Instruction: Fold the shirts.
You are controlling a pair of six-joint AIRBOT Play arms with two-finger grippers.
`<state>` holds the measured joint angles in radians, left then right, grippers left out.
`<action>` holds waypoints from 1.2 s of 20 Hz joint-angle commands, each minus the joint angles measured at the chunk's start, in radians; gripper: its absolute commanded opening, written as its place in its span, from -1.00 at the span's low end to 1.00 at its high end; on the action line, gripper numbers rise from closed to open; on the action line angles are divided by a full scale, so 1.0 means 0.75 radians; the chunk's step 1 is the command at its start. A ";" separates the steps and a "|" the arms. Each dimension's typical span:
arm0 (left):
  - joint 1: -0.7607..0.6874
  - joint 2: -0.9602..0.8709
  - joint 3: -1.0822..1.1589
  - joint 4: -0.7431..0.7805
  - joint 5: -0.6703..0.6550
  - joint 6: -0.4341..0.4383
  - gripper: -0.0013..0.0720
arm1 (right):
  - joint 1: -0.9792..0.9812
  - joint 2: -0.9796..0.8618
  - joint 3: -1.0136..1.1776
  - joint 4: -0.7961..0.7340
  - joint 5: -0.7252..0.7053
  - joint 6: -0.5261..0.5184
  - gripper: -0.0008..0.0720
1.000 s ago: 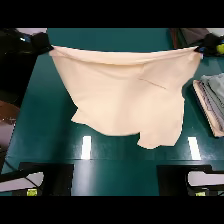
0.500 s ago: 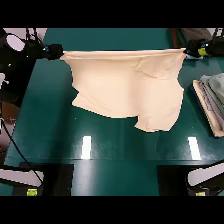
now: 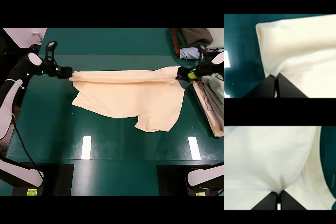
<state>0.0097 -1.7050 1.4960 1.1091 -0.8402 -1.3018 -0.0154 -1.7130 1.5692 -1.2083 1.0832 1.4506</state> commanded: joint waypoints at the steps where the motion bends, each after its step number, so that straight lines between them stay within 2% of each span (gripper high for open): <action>1: -0.011 -0.060 -0.026 -0.028 0.013 0.011 -0.90 | 0.033 0.013 -0.110 0.006 -0.040 0.001 -0.93; 4: -0.010 -0.062 -0.022 -0.024 -0.004 -0.026 -0.89 | 0.039 0.014 -0.096 0.013 -0.033 0.011 -0.92; 5: -0.010 -0.058 -0.022 -0.023 -0.023 -0.025 -0.39 | 0.039 0.014 -0.078 0.014 -0.018 0.011 -0.88; 6: -0.010 -0.056 -0.017 -0.023 -0.053 -0.029 0.44 | 0.038 0.014 -0.051 0.014 0.008 0.011 -0.39; 7: -0.009 -0.056 -0.003 -0.018 -0.098 -0.035 0.69 | 0.035 0.014 -0.018 0.016 0.038 0.011 0.11; 11: 0.078 -0.022 0.104 -0.017 -0.406 -0.030 0.68 | -0.005 0.056 0.102 0.018 0.261 -0.019 0.12; 12: 0.107 0.006 0.103 -0.023 -0.466 0.008 0.68 | -0.022 0.087 0.101 0.018 0.321 -0.056 0.12; 15: 0.175 0.086 0.018 -0.036 -0.569 0.053 0.68 | -0.092 0.167 0.100 0.065 0.536 -0.120 0.12; 17: 0.184 0.120 -0.094 -0.083 -0.589 0.100 0.68 | -0.153 0.201 0.100 0.169 0.657 -0.124 0.12; 19: 0.169 0.122 -0.215 -0.158 -0.571 0.155 0.69 | -0.186 0.221 0.100 0.232 0.691 -0.127 0.12; 24: 0.095 0.120 -0.389 -0.202 -0.373 0.214 0.68 | -0.190 0.240 0.101 0.227 0.686 -0.126 0.07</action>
<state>0.1055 -1.6192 1.2705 0.9836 -1.1931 -1.1717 -0.1505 -1.5429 1.6436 -1.0576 1.5723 1.3598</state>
